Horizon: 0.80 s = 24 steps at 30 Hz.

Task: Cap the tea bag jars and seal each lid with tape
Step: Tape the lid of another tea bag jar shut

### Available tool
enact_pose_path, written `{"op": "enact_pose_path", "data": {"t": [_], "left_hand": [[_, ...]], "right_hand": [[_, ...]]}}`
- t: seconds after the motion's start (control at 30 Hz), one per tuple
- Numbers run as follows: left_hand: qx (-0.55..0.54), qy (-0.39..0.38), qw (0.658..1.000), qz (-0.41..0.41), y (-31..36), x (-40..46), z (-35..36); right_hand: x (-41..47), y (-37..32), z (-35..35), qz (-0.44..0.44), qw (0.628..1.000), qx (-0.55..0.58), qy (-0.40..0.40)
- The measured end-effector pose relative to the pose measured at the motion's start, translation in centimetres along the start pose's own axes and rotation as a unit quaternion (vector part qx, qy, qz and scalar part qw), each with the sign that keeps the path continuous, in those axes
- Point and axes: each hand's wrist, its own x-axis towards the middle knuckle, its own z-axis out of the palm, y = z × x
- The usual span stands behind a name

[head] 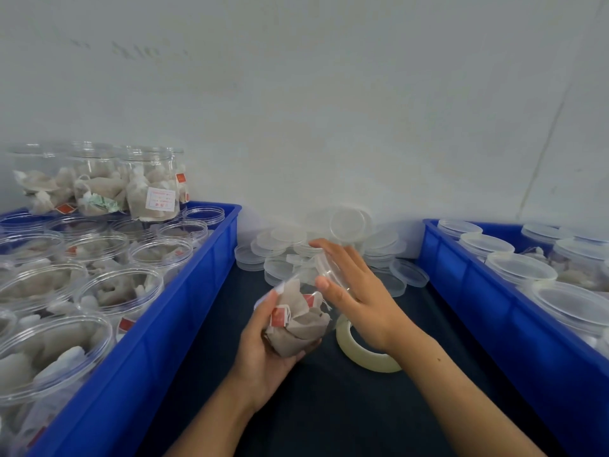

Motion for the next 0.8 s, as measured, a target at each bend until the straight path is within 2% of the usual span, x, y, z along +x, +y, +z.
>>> {"op": "enact_pose_path", "data": {"t": [0.1,0.2,0.4,0.47,0.6,0.67,0.8], "left_hand": [[-0.003,0.007,1.000,0.021,0.1,0.0,-0.2],[0.036,-0.009,0.998,0.043,-0.1,0.0,0.0],[0.094,0.005,0.994,0.051,-0.3,0.6,-0.3],[0.160,0.022,0.985,0.066,-0.1,0.8,-0.6],[0.376,0.037,0.911,0.163,0.1,0.4,-0.7],[0.440,0.018,0.878,0.184,-0.6,0.3,-0.7],[0.541,0.047,0.805,0.237,-1.4,0.1,-0.5]], "right_hand": [[0.0,-0.1,1.0,0.028,0.997,0.043,0.065],[0.1,0.3,0.9,0.067,0.992,0.063,0.086],[0.5,0.6,0.3,0.107,0.990,0.068,0.068],[0.6,0.5,-0.2,0.118,0.989,0.063,0.065],[0.7,-0.1,-0.6,0.147,0.985,0.019,0.085],[0.7,-0.7,-0.4,0.132,0.986,-0.047,0.089],[0.5,-1.7,0.5,0.106,0.986,-0.107,0.067]]}}
